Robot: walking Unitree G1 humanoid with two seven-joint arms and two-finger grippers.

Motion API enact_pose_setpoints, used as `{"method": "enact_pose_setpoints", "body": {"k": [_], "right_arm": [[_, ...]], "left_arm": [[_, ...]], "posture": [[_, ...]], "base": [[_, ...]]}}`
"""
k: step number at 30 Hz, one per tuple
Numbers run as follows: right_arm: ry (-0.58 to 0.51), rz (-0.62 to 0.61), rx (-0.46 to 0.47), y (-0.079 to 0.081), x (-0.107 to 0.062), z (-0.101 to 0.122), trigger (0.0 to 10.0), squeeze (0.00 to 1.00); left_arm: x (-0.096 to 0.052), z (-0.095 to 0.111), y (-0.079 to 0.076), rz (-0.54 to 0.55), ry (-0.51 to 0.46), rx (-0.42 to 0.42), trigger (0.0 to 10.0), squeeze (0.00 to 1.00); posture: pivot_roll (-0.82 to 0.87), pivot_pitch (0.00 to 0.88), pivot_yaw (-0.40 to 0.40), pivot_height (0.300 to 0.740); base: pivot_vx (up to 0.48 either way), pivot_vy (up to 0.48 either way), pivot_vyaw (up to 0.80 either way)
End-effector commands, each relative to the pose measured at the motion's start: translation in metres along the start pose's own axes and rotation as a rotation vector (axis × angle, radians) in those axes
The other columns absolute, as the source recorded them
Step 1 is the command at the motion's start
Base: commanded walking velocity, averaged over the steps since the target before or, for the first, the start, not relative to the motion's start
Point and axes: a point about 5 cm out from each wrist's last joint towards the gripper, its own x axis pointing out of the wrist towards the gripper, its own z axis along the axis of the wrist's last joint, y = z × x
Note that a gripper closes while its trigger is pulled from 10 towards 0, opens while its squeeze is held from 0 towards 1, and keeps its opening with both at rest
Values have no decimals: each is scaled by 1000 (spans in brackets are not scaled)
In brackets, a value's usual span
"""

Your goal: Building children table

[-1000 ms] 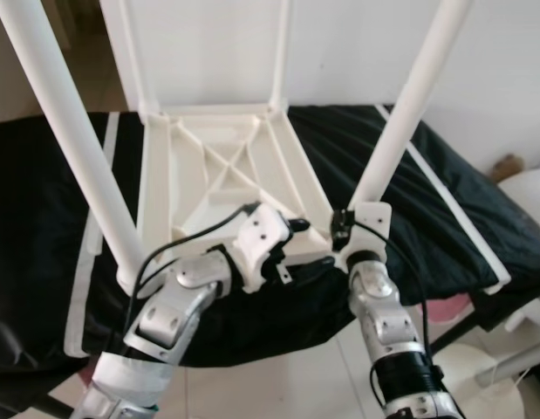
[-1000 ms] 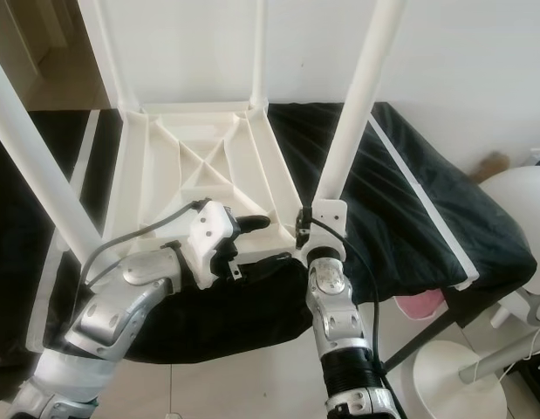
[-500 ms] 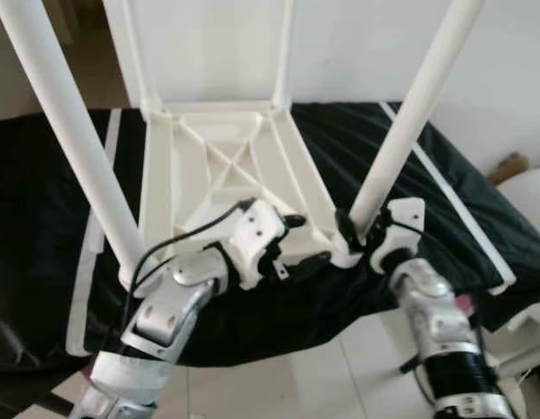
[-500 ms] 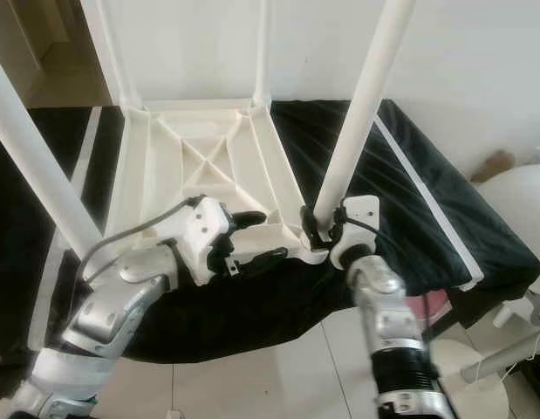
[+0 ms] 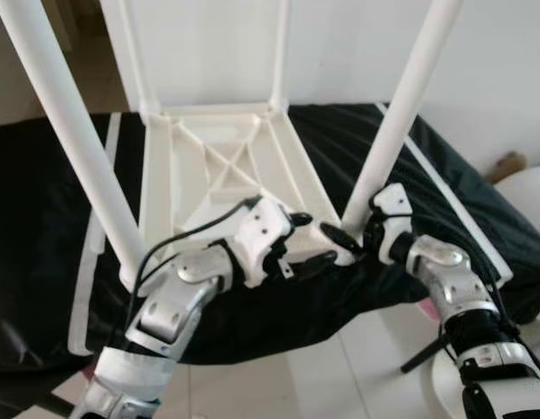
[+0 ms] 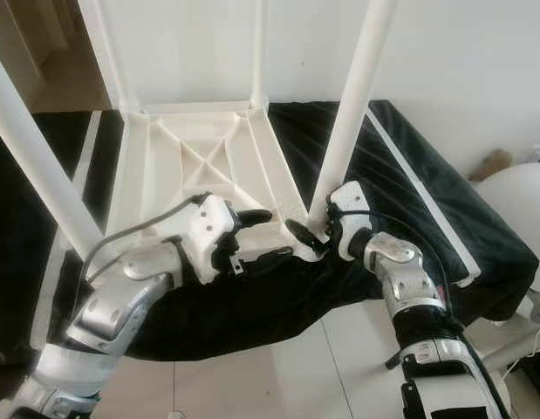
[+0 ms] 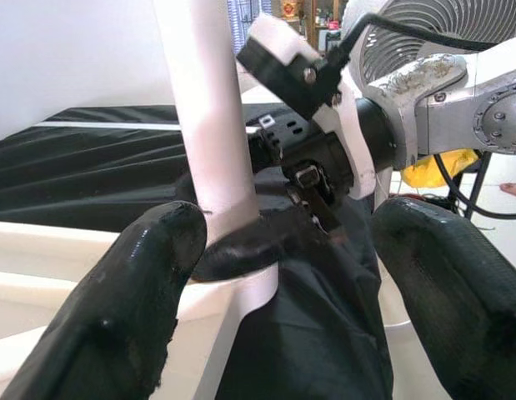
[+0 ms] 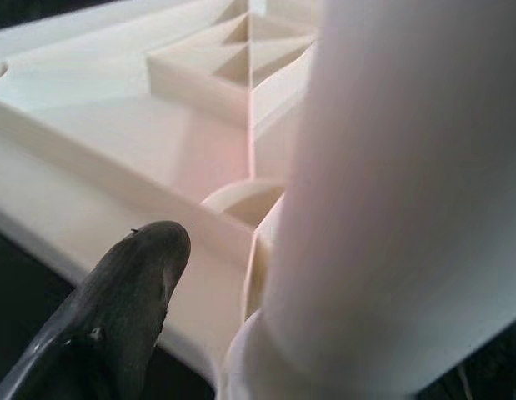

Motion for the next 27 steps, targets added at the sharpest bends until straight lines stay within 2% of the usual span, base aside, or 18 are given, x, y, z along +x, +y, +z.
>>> {"method": "enact_pose_setpoints", "body": {"k": [1, 2, 3, 9, 15, 16, 17, 23, 24, 27], "right_arm": [[21, 34, -22, 4, 5, 0, 7137, 0], [27, 36, -20, 4, 5, -2, 3137, 0], [29, 41, -20, 5, 4, -4, 0, 0], [32, 27, -11, -3, -5, -11, 0, 0], [19, 9, 7, -3, -8, -12, 0, 0], [20, -1, 11, -3, -9, -12, 8235, 0], [5, -20, 24, -2, -9, -11, 10000, 0], [-32, -139, 43, 1, -8, -8, 10000, 0], [-25, -249, 39, 0, -7, -10, 10000, 0], [-23, -370, 55, 2, -5, -12, 10000, 0]], "left_arm": [[0, -2, -1, -16, 11, -2, 10000, 0], [-1, -1, -1, -11, 10, -1, 10000, 0], [-1, -1, -1, -5, 9, 1, 10000, 0], [-4, -3, -4, 13, 12, -7, 10000, 0], [-4, -4, -7, 11, 14, -15, 10000, 0], [-3, -5, -7, 10, 13, -16, 10000, 0], [-3, -5, -7, 9, 14, -18, 10000, 0], [-4, -7, -7, 14, 21, -24, 10000, 0], [-4, -8, -5, 48, 9, -36, 10000, 0], [-3, -9, -1, 94, -6, -42, 10000, 0]], "posture": [[50, 0, -64, 740], [50, 0, -64, 740], [69, 0, -81, 740], [76, 0, -96, 740], [77, 0, -99, 740], [77, 0, -99, 740], [81, 0, -104, 740], [83, 0, -107, 740], [84, 0, -105, 740], [85, 0, -105, 740]], "base": [[0, 0, 0], [0, 0, 0], [0, 0, 0], [0, 0, 0], [0, 0, 0], [0, 0, 0], [0, 0, 0], [0, 0, 0], [0, 0, 0], [0, 0, 0]]}}
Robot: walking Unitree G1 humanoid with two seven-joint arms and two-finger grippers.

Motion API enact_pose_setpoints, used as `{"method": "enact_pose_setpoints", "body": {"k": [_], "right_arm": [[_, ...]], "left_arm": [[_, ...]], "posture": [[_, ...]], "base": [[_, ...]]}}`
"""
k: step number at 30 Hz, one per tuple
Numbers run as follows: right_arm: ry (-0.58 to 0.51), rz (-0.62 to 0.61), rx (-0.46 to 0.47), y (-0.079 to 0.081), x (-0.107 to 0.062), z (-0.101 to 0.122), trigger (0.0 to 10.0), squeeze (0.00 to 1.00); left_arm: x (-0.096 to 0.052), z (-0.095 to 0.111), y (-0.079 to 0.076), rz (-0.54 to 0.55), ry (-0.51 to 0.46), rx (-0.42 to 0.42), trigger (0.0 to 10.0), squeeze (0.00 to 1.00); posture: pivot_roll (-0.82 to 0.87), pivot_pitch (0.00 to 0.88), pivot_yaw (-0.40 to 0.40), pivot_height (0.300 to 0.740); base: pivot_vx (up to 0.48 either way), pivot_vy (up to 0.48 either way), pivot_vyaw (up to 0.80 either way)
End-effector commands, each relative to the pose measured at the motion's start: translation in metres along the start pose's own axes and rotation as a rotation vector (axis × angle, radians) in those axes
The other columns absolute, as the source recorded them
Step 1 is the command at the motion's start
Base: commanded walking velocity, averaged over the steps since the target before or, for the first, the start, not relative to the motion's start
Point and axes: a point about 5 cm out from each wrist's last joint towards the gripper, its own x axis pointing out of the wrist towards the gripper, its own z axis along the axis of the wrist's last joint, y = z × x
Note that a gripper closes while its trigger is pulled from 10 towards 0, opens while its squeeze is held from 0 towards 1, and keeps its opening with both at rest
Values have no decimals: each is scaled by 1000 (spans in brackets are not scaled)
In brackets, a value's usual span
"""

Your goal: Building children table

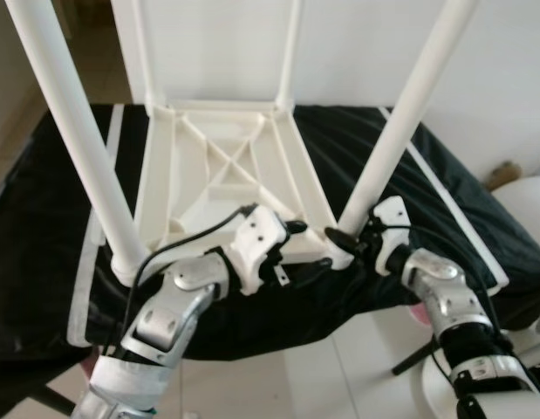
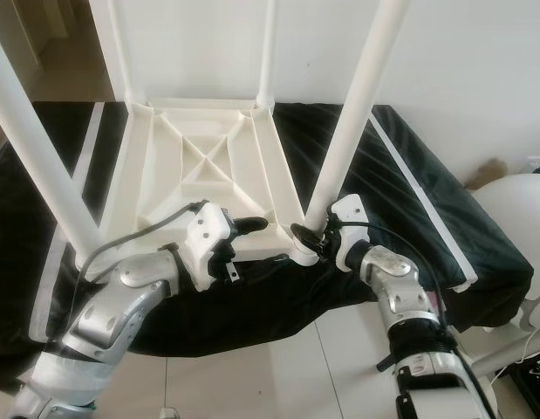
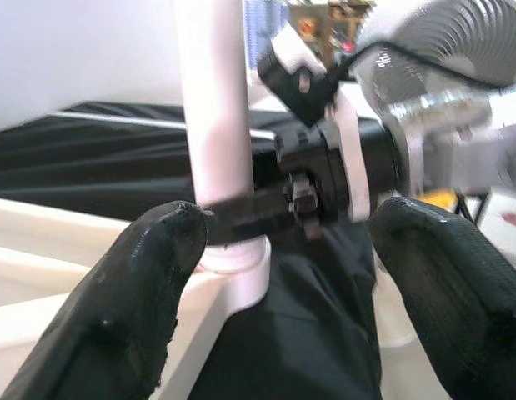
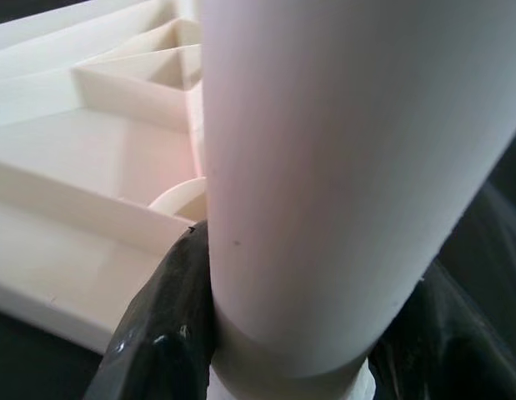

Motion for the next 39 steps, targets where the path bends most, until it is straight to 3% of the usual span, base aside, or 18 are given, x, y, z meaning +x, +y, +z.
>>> {"method": "enact_pose_setpoints", "body": {"k": [1, 5, 7, 12, 15, 16, 18, 19, 36, 37, 38, 39], "right_arm": [[27, -98, -45, -8, -4, -2, 10000, 0], [27, -166, -4, 1, -5, -3, 10000, 0], [39, -287, 37, 7, -6, -6, 10000, 0], [69, -461, 62, 11, -9, -12, 10000, 0], [98, -559, 122, 24, -9, -18, 10000, 0], [98, -559, 122, 24, -9, -18, 10000, 0], [100, -572, 177, 45, -2, -17, 10000, 0], [97, -561, 181, 47, -1, -17, 10000, 0], [100, -557, 166, 53, -2, -10, 10000, 0], [91, -559, 156, 53, -2, -8, 10000, 114], [91, -559, 156, 53, -2, -8, 10000, 114], [78, -555, 156, 52, -1, -5, 10000, 1000]], "left_arm": [[-1, -2, 4, 68, 8, 11, 10000, 0], [-1, -5, 5, 82, 17, 8, 10000, 0], [-1, -7, 3, 78, 18, -10, 10000, 0], [0, -7, 2, 69, 17, -4, 10000, 0], [1, -7, 1, 68, 14, -6, 10000, 0], [1, -7, 1, 68, 14, -6, 10000, 0], [1, -7, -2, 60, 11, -13, 10000, 0], [1, -7, -2, 58, 11, -15, 10000, 0], [-1, -8, -2, 49, 18, -13, 10000, 0], [-1, -7, -2, 48, 17, -12, 10000, 0], [-1, -7, -2, 48, 17, -12, 10000, 0], [-1, -7, -2, 47, 16, -9, 10000, 0]], "posture": [[85, 0, -105, 740], [84, 0, -104, 740], [86, 0, -104, 740], [86, 0, -104, 740], [91, 0, -109, 740], [91, 0, -109, 740], [91, 0, -105, 740], [91, 0, -105, 740], [100, 0, -112, 740], [100, 0, -112, 740], [100, 0, -112, 740], [94, 0, -112, 740]], "base": [[0, 0, 0], [0, 0, 0], [0, 0, 0], [0, 0, 0], [0, 0, 0], [0, 0, 0], [0, 0, 0], [0, 0, 0], [0, 0, 0], [0, 0, 0], [0, 0, 0], [0, 0, 0]]}}
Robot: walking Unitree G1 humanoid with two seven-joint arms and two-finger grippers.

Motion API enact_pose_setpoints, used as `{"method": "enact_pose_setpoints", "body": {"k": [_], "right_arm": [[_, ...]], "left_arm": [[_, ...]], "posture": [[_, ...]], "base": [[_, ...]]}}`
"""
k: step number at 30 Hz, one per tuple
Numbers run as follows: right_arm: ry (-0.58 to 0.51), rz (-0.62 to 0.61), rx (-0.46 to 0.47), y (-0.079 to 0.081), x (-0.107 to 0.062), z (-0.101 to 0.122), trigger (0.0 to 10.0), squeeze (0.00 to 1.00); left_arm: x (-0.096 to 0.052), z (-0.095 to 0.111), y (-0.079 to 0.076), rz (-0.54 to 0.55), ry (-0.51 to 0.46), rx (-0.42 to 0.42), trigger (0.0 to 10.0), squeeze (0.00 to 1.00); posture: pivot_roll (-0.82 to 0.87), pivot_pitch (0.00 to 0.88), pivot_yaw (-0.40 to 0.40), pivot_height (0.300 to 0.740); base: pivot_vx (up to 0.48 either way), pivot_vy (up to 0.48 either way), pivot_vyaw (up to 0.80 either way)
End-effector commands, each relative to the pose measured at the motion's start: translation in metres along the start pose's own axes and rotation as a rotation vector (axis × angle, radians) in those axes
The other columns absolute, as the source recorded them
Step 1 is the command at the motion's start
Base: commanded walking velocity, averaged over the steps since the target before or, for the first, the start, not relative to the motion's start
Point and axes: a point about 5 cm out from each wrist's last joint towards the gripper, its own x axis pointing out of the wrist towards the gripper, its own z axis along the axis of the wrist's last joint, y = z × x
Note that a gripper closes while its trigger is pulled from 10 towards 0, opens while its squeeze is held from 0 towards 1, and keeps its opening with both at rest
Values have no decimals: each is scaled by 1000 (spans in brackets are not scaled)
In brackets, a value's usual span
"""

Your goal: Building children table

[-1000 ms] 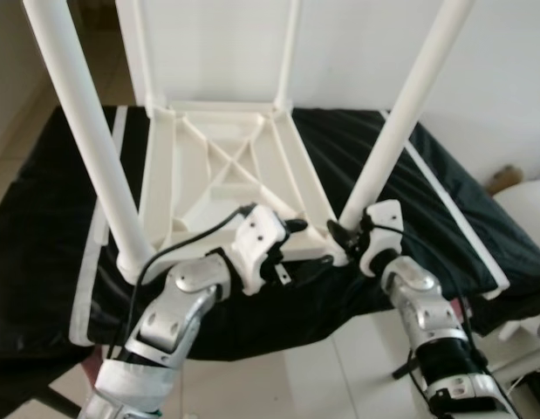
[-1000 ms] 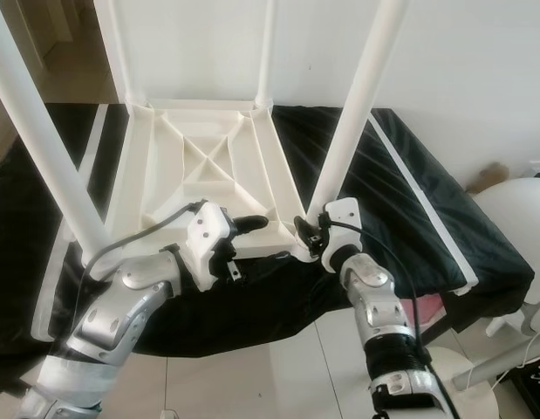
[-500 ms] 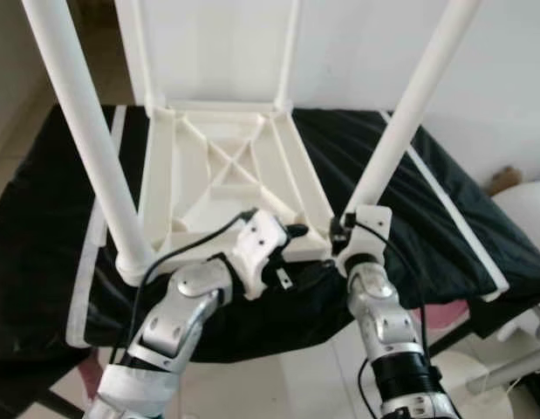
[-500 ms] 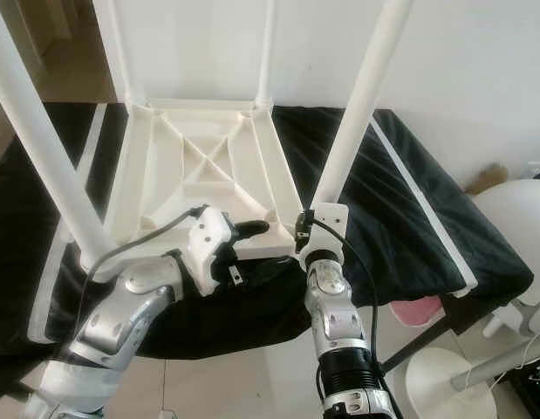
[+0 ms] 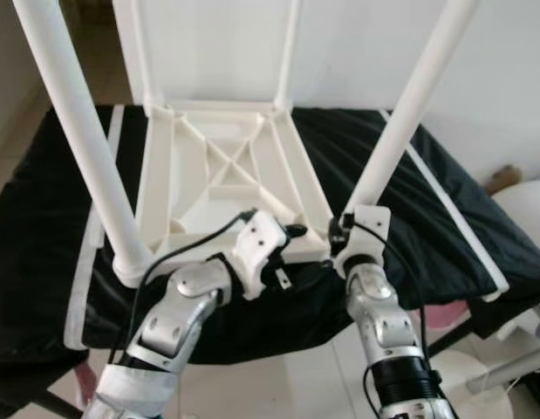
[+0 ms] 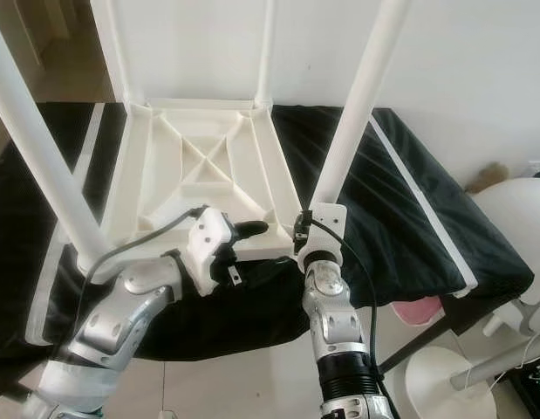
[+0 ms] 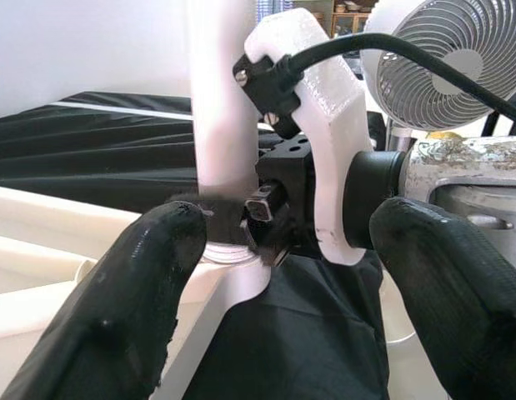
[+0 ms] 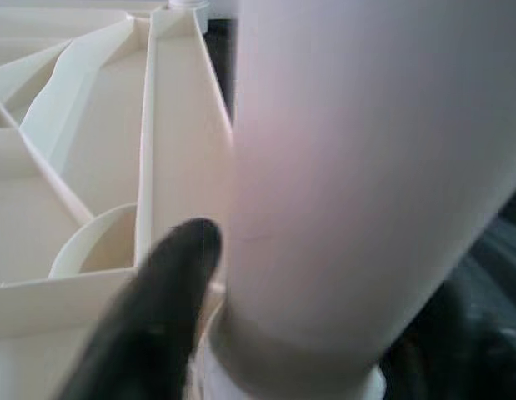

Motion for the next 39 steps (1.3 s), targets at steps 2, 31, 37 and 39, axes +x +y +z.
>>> {"method": "enact_pose_setpoints", "body": {"k": [2, 31, 37, 39], "right_arm": [[-15, 46, -27, -5, -3, -3, 10000, 1000], [6, 732, -296, -47, 33, 15, 7137, 0], [40, 780, -336, -55, 35, 11, 0, 0], [48, 784, -339, -61, 35, 9, 0, 0]], "left_arm": [[1, 2, 2, 34, -6, 2, 10000, 0], [8, 4, 8, 16, -9, 24, 10000, 0], [8, 7, 11, 40, -22, 27, 10000, 0], [8, 6, 11, 43, -23, 26, 10000, 0]], "posture": [[87, 0, -112, 740], [39, 0, -99, 740], [51, 0, -116, 740], [50, 0, -117, 740]], "base": [[0, 0, 0], [0, 0, 0], [0, 0, 0], [0, 0, 0]]}}
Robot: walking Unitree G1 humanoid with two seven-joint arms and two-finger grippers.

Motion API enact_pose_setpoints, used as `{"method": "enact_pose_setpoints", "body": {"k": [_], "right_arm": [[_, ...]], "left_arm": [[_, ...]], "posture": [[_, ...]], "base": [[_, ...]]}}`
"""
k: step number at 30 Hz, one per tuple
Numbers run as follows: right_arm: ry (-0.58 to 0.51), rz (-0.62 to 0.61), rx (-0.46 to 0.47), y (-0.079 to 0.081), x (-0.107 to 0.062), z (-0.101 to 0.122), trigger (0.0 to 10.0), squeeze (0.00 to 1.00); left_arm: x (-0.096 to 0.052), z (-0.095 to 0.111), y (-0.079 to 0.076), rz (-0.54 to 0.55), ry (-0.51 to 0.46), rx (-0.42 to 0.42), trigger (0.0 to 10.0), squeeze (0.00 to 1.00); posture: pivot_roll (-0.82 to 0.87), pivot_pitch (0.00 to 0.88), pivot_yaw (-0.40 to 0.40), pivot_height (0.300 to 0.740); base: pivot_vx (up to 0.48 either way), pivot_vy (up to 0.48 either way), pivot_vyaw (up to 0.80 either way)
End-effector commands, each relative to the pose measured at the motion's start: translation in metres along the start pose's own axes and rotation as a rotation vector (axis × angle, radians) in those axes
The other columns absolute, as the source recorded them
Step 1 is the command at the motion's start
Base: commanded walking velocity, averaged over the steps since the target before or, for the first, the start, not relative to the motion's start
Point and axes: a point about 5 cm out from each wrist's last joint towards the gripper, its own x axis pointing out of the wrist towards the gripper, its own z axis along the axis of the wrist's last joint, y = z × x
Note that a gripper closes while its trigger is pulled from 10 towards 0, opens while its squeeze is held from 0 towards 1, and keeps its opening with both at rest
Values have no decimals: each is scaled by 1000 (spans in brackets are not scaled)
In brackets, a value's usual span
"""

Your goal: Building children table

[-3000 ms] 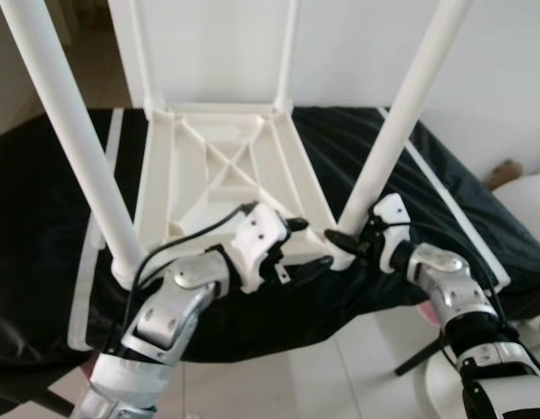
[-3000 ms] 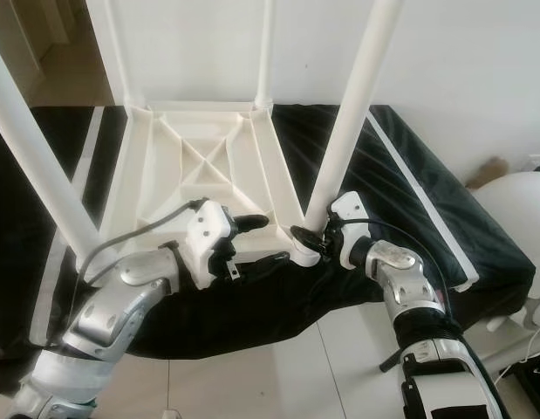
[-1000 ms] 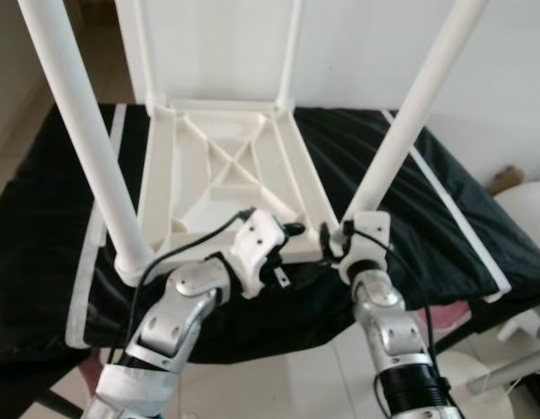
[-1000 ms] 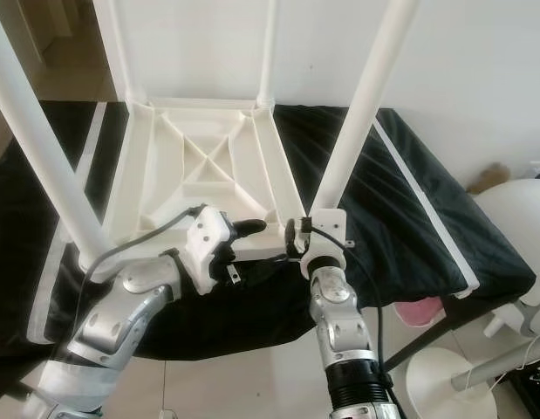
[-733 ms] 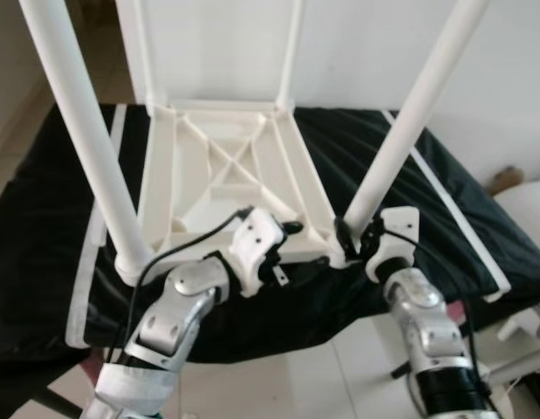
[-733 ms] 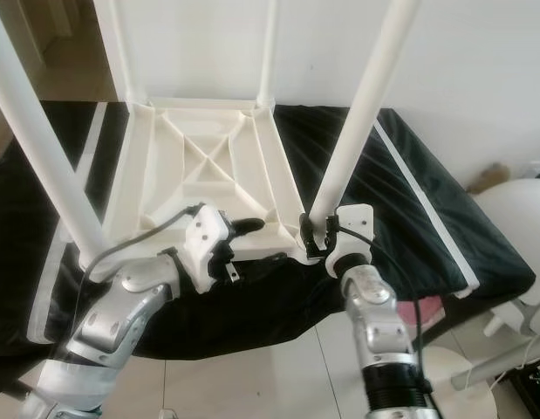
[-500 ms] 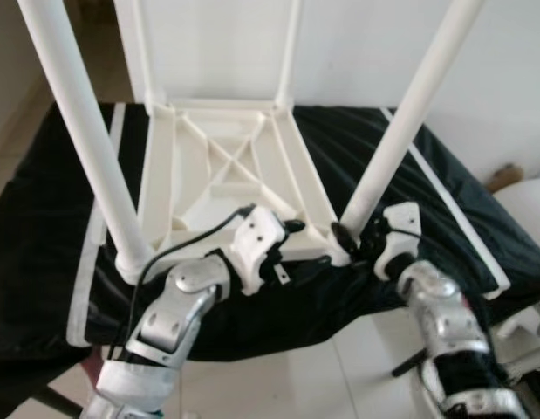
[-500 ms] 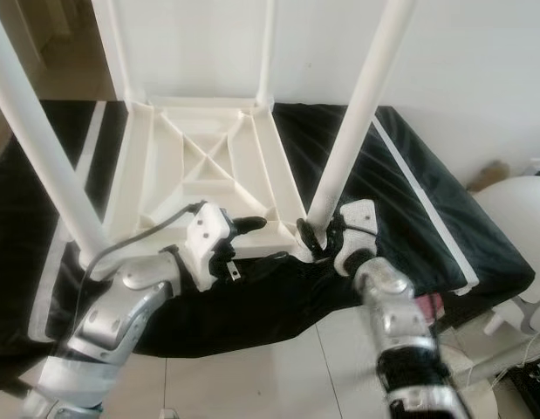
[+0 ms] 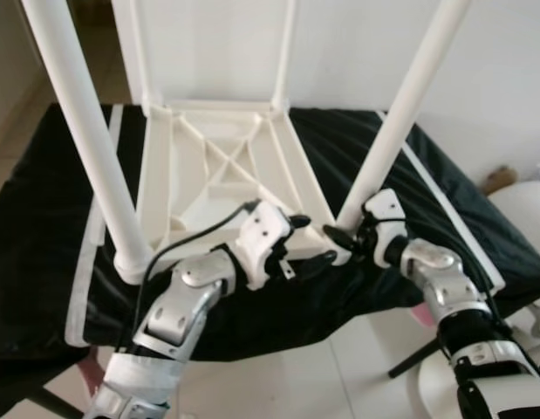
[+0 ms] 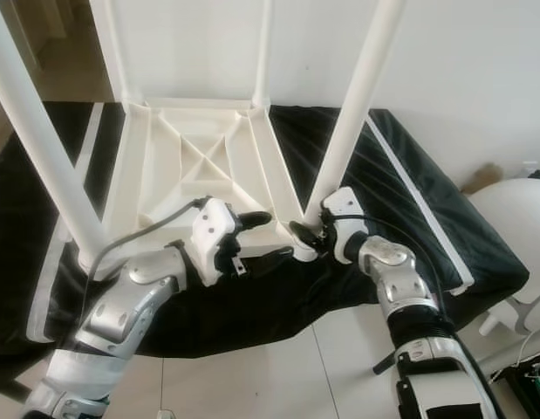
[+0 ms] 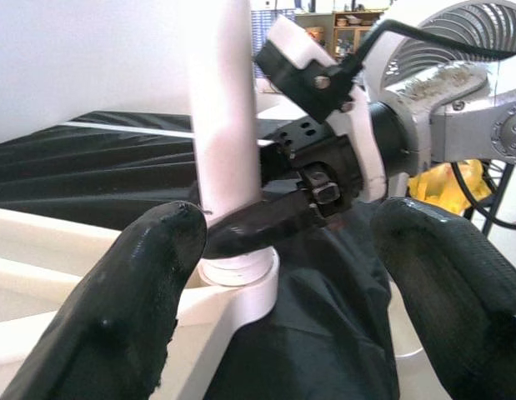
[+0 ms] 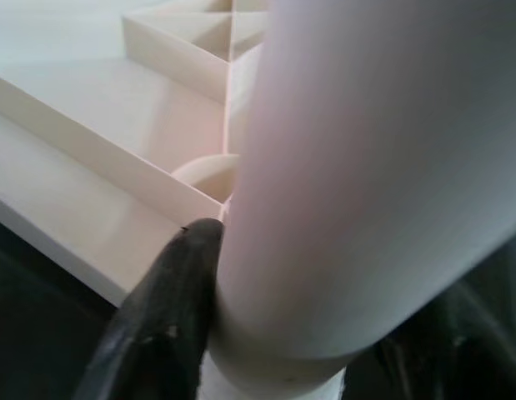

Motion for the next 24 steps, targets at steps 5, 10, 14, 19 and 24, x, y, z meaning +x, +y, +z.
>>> {"method": "enact_pose_setpoints", "body": {"k": [5, 10, 14, 19, 24], "right_arm": [[45, 15, -21, -6, -9, -11, 0, 0], [43, -18, 25, -5, -18, -16, 10000, 0], [34, -125, 40, -5, -21, -16, 10000, 0], [18, -282, 61, -5, -23, -14, 10000, 0], [-32, -374, 83, 2, -19, -7, 10000, 0]], "left_arm": [[1, -2, 0, 29, 4, 1, 10000, 0], [7, -8, -11, -8, 5, -31, 10000, 0], [11, -10, -13, -29, 12, -30, 10000, 0], [16, -13, -8, -28, 49, 2, 10000, 0], [16, -13, -6, -14, 49, -15, 10000, 0]], "posture": [[41, 0, -114, 740], [-4, 0, -102, 740], [-56, 0, -93, 740], [-81, 0, -81, 740], [-95, 21, -68, 740]], "base": [[0, 0, 0], [0, 0, 0], [0, 0, 0], [0, 0, 0], [0, 0, 0]]}}
